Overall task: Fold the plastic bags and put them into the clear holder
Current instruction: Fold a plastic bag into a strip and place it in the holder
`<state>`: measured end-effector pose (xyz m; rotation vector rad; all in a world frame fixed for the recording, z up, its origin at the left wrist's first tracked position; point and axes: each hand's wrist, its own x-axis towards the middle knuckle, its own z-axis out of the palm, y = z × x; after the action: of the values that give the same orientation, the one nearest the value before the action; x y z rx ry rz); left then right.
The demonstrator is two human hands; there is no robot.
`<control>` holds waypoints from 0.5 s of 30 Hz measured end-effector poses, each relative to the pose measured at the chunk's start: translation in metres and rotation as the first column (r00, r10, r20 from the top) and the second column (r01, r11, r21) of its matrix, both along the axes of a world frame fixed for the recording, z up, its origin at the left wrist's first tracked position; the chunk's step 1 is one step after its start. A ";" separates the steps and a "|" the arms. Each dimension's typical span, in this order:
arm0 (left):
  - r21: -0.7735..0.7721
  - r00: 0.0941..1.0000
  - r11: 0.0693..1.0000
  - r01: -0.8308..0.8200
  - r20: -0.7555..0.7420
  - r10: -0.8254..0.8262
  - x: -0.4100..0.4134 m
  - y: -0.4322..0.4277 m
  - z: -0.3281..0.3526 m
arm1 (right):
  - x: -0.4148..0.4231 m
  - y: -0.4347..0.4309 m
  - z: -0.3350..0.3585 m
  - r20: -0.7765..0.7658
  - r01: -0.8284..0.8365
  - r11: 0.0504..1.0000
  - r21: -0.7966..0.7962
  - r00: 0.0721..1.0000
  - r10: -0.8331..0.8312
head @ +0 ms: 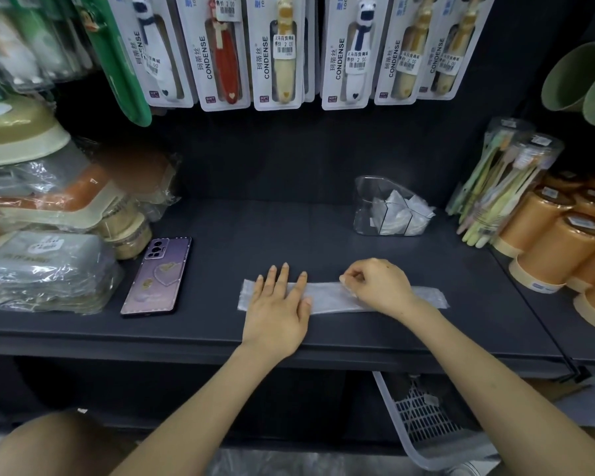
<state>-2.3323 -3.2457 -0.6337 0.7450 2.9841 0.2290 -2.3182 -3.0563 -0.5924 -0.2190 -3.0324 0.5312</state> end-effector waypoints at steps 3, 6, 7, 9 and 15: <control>-0.010 1.000 1.000 -0.007 0.016 0.007 0.000 0.001 -0.001 | 0.005 -0.014 0.001 -0.346 0.017 0.970 0.241 0.936 0.070; -0.039 1.000 0.999 -0.024 0.019 0.025 0.001 0.001 0.000 | 0.018 -0.036 -0.024 -0.324 -0.132 0.897 0.422 0.902 0.285; -0.049 0.999 0.998 -0.034 0.021 0.035 0.002 0.001 0.001 | 0.022 -0.041 -0.032 -0.242 -0.192 0.890 0.413 0.919 0.310; -0.068 0.998 0.996 -0.057 0.031 0.059 0.001 0.001 0.002 | 0.030 -0.042 -0.039 -0.064 -0.253 0.923 0.289 0.957 0.283; -0.087 0.996 0.994 -0.070 0.044 0.074 0.002 0.001 0.004 | 0.050 0.031 -0.035 0.146 -0.037 0.947 0.320 0.989 -0.010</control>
<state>-2.3308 -3.2449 -0.6298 0.6154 2.9574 0.1195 -2.2682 -3.0252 -0.6277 -0.2286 -3.2023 0.0131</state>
